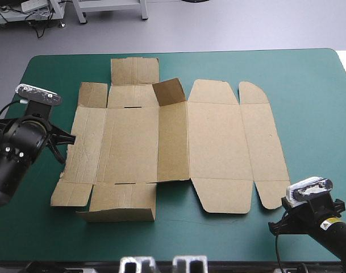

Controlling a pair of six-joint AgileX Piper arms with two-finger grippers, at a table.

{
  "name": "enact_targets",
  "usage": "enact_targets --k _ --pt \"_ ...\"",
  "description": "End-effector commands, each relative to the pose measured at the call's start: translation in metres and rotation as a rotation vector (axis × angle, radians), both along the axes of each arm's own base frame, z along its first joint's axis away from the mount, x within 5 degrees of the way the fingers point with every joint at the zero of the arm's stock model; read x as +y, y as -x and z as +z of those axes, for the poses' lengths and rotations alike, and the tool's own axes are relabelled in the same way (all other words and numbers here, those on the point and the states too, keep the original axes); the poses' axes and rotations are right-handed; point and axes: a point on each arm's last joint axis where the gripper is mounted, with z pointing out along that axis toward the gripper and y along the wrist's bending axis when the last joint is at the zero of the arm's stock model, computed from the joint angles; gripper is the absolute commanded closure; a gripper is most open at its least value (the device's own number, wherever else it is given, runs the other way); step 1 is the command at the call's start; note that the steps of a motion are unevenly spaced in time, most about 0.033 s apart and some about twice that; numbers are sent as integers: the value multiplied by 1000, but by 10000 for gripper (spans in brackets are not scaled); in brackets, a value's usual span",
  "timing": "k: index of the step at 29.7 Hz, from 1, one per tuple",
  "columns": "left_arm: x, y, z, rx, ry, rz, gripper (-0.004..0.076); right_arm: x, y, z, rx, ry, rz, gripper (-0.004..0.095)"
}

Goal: Fold the box

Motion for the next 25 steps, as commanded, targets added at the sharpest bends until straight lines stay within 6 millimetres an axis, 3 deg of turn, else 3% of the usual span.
enact_targets --k 1,9,14,25 --pt "22 -12 7 38 69 84 733 0 -4 10 -66 -14 -13 927" --pt "88 -15 -26 223 553 237 734 0 -4 10 -66 -14 -13 927" --pt "111 -19 -42 276 828 192 734 0 -4 10 -66 -10 -12 927" --pt "130 -38 -82 410 848 189 720 0 -4 10 -66 -8 -12 927"
